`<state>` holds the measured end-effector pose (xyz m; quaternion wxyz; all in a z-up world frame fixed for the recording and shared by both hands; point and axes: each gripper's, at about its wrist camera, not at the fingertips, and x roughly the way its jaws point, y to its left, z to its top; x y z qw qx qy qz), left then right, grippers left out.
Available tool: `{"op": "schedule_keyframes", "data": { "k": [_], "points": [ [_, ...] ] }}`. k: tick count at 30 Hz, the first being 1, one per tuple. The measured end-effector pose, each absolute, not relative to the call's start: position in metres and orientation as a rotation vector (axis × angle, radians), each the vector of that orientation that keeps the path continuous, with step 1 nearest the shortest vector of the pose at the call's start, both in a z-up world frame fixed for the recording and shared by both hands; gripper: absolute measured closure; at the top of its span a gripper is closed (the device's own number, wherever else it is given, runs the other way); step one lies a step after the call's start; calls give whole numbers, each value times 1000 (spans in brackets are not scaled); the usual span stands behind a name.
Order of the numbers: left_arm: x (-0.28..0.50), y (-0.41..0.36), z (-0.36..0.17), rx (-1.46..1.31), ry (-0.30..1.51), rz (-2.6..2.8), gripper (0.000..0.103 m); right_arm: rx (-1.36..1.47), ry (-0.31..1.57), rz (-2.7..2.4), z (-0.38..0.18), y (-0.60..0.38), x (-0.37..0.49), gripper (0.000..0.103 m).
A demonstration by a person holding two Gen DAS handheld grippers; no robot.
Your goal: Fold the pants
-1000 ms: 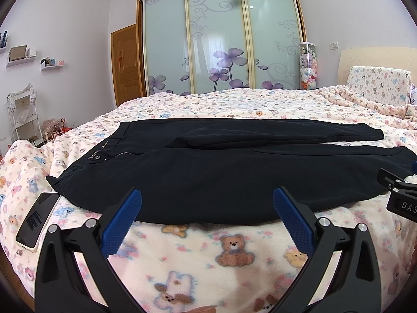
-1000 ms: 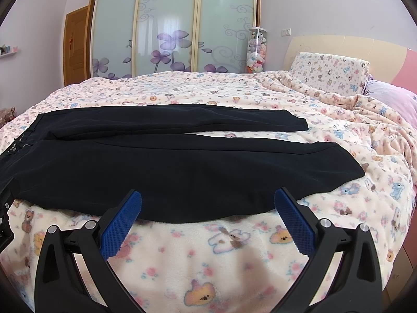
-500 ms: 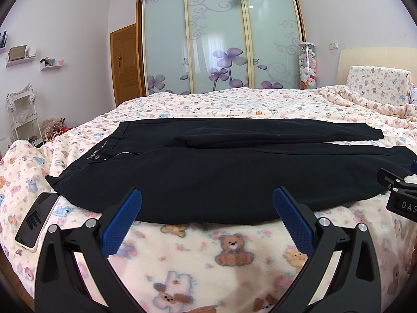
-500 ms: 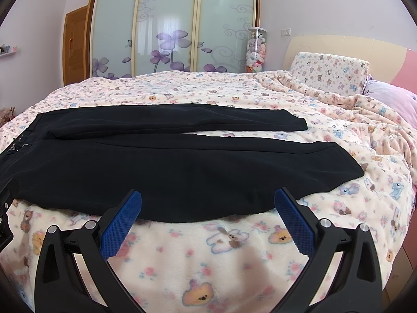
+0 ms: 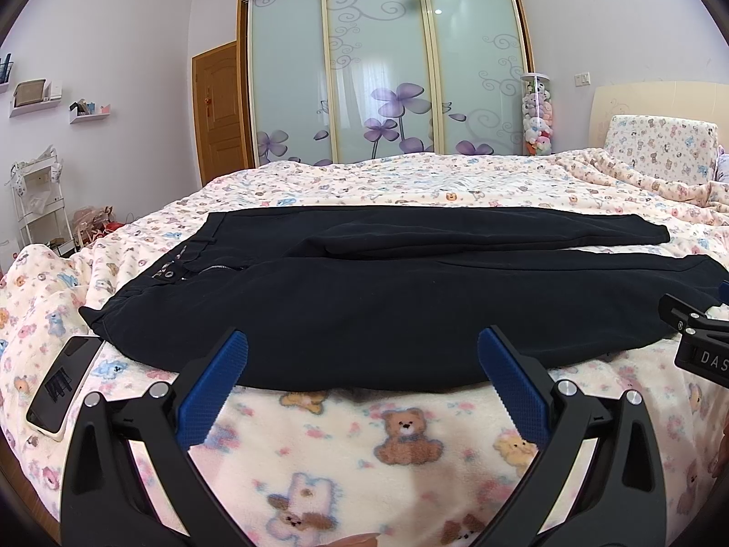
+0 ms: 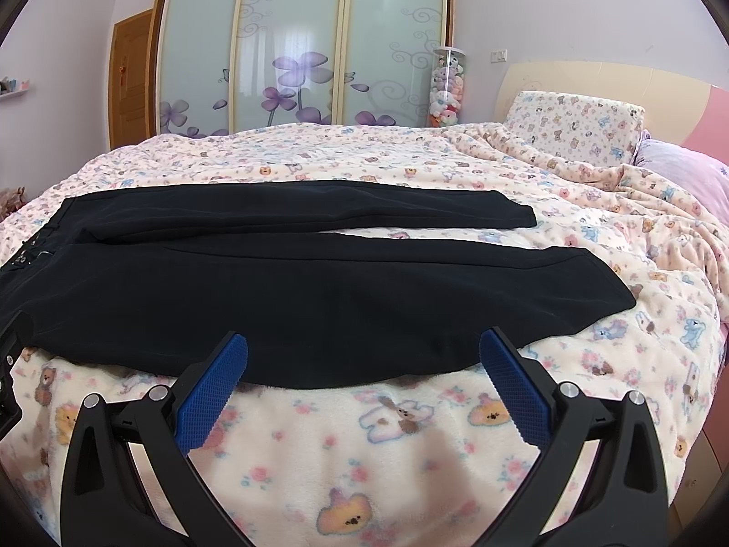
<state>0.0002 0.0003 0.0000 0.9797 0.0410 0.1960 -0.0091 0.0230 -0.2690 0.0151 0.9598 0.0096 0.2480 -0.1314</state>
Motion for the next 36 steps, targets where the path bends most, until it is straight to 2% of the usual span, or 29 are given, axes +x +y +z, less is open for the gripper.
{"op": "schedule_keyframes", "data": {
  "k": [36],
  "points": [
    [1,0,0,76,406,-32,2,42,506,-258,16,-276,25,1]
  ]
}}
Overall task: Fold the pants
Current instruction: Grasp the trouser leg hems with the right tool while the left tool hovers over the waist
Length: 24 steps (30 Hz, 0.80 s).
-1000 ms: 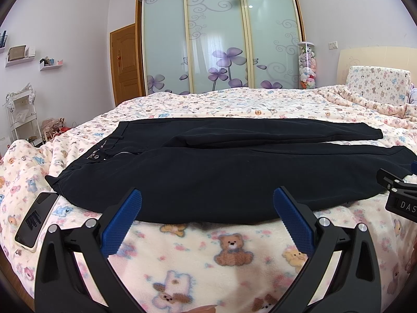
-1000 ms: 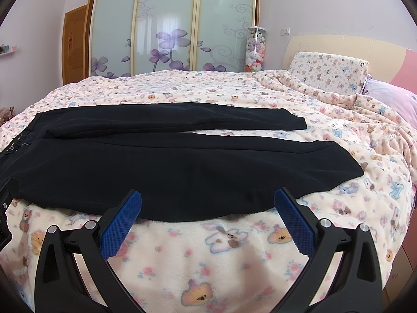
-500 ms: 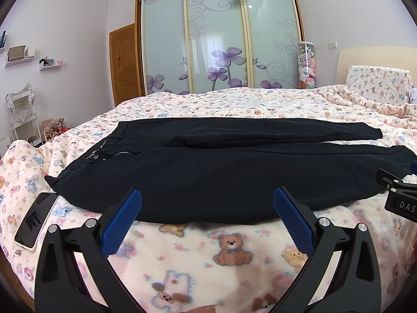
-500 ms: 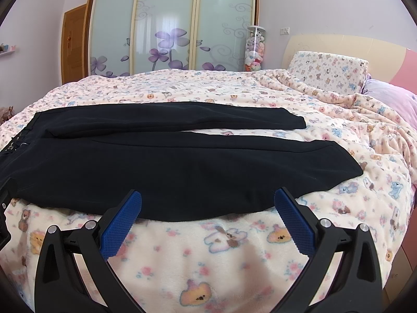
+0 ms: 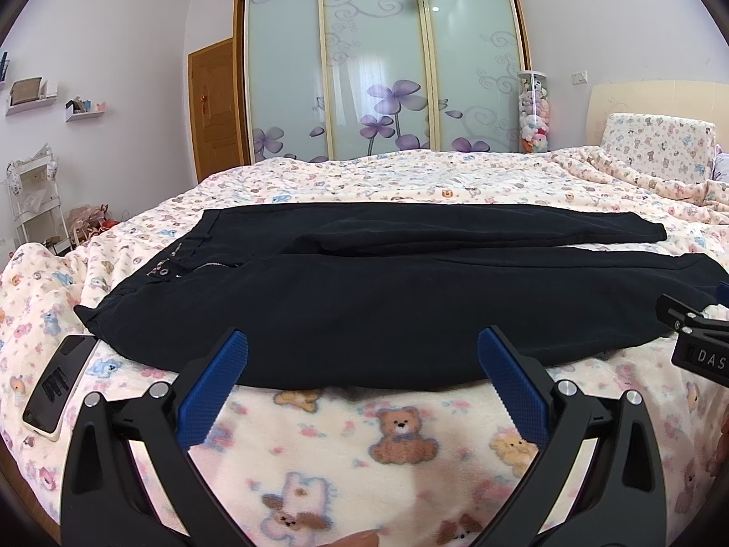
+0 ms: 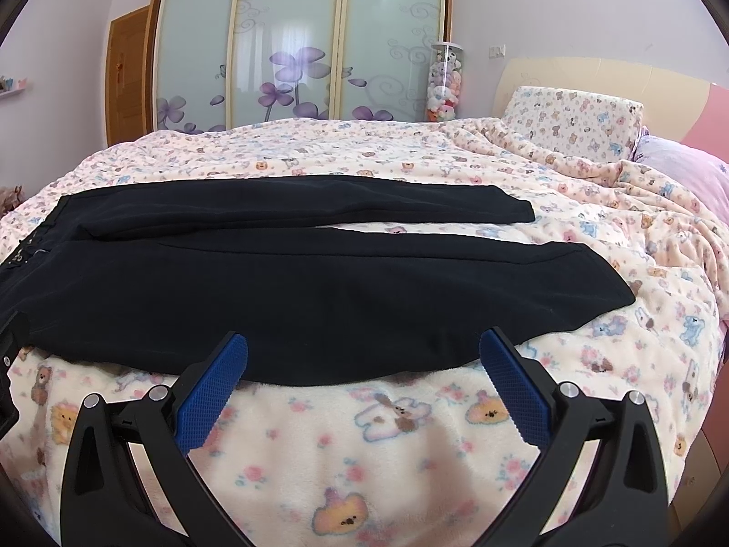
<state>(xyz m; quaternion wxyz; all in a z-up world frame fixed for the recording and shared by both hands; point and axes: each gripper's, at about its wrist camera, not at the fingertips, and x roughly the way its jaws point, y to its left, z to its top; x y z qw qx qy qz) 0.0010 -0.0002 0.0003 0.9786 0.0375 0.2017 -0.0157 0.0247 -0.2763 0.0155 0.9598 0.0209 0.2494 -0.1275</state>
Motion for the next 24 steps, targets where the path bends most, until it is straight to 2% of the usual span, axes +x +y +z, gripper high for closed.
{"op": "schedule_keyframes", "data": {
  "k": [6,12,17,24],
  "points": [
    [8,2,4,48,405,-38,2,147,459,-171,44,-317,32,1],
    [30,-3,30,42,328,44,2,303,409,12,80,-370,46,1],
    [59,-1,39,8,269,114,2,498,459,245,93,-433,97,1],
    [78,9,17,-28,361,161,2,598,509,154,91,-539,182,1]
  ]
}}
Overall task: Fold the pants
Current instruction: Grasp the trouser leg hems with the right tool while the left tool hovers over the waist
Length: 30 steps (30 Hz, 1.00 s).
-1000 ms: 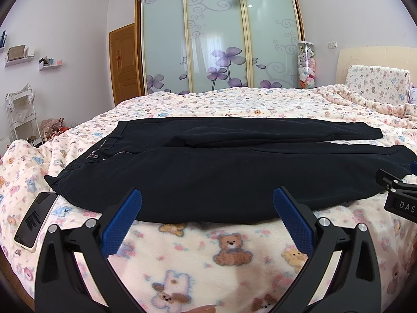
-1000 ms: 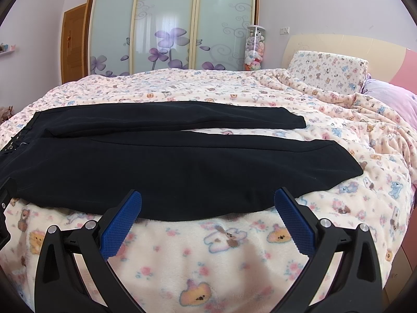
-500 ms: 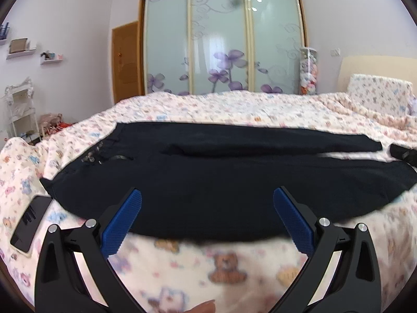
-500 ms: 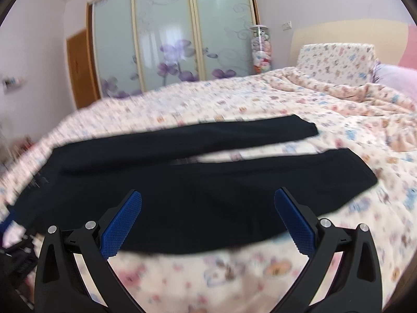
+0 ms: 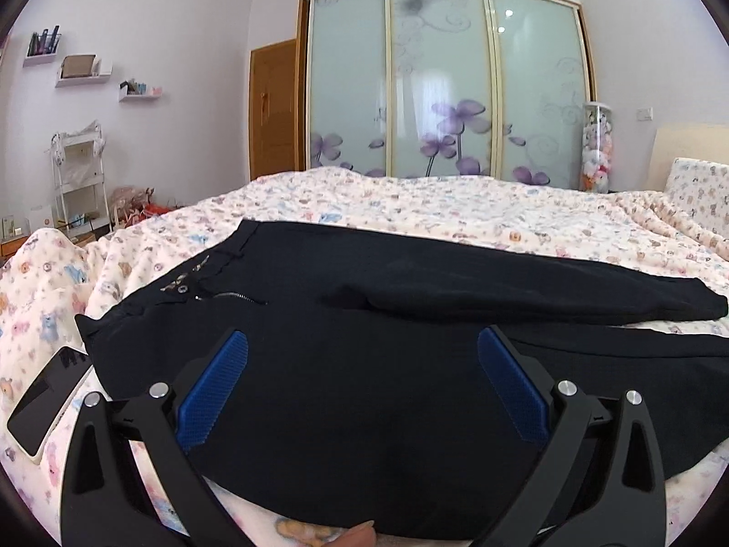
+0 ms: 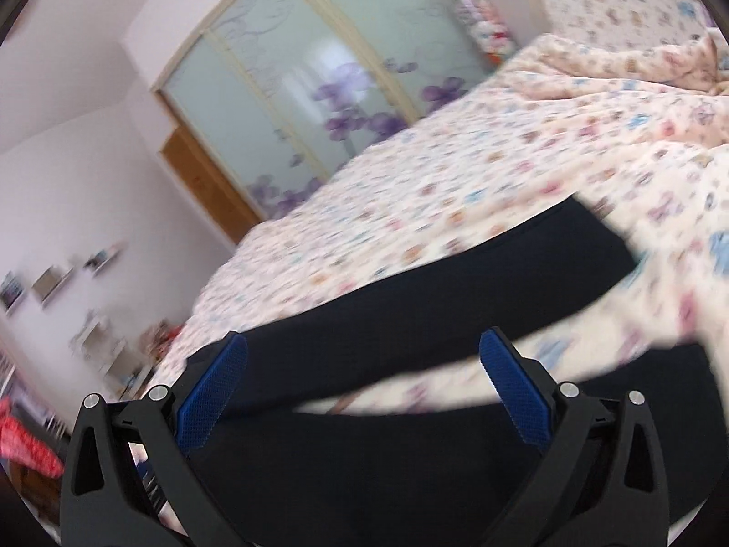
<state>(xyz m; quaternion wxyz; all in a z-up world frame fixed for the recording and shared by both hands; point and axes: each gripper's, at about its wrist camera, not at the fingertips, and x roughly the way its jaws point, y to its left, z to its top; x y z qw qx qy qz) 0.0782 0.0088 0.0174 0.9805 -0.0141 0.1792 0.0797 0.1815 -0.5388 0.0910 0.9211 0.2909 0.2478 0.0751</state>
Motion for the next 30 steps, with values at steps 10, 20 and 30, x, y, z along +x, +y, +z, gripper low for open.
{"op": "schedule_keyframes", "data": {
  "k": [10,20,30],
  "points": [
    [95,-6,6,27,443,50,2,689,650,-31,35,-631,312,1],
    [100,-24,-2,60,469,-99,2,593,669,-193,6,-660,366,21],
    [105,-21,-5,31,505,-104,2,525,691,-271,-13,-661,366,83]
  ]
}}
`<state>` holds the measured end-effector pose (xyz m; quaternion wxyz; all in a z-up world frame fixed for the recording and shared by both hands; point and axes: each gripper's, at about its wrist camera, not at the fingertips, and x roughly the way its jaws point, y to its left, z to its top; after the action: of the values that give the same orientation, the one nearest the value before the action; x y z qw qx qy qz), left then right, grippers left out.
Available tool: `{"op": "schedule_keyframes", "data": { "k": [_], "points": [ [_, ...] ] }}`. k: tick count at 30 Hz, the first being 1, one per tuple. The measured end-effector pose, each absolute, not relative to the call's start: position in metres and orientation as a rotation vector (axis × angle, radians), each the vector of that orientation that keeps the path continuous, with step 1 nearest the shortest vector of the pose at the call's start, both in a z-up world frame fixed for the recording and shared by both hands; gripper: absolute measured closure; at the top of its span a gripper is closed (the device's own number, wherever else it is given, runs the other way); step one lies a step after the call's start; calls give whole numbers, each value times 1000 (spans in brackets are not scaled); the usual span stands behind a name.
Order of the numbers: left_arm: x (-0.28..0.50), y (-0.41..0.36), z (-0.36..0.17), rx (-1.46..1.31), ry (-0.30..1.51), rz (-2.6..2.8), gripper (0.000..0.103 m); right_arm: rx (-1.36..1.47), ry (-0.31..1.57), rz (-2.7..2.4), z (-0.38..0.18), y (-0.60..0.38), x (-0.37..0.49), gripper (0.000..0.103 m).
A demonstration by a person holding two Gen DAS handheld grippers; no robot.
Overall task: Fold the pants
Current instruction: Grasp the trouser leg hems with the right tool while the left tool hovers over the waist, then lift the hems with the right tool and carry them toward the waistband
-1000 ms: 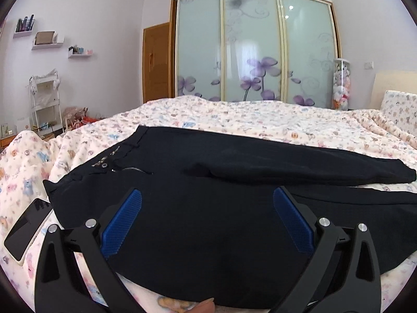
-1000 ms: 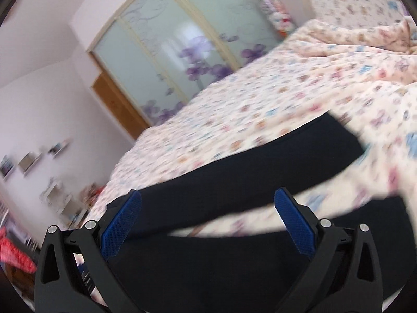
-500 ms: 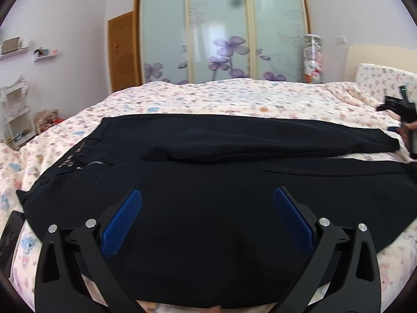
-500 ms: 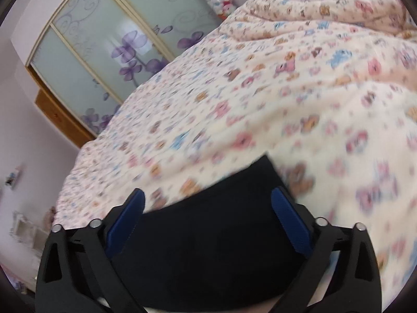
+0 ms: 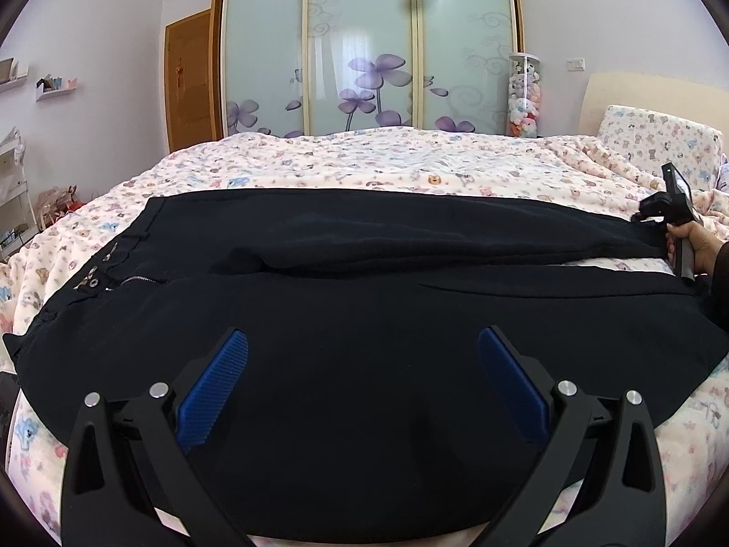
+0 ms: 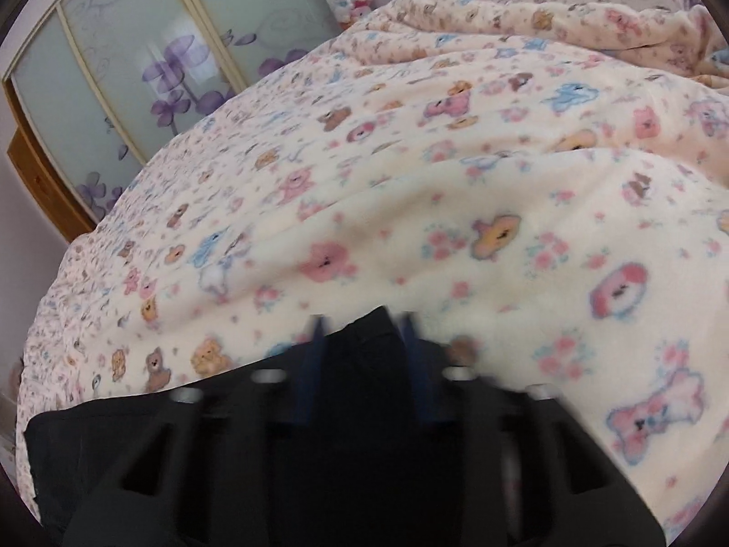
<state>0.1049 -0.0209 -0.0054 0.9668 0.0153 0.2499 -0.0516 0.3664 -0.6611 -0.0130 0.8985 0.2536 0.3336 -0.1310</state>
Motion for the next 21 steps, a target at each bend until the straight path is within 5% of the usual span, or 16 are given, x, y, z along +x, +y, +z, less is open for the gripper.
{"op": "schedule_keyframes", "data": {
  "k": [13,21],
  "points": [
    [98,-8,0,-30,475,-95,2,571,416,-39,73,-626,241,91],
    [73,16,11,-126,356,-80,2,774,377,87,41,-599,99,94]
  ]
}}
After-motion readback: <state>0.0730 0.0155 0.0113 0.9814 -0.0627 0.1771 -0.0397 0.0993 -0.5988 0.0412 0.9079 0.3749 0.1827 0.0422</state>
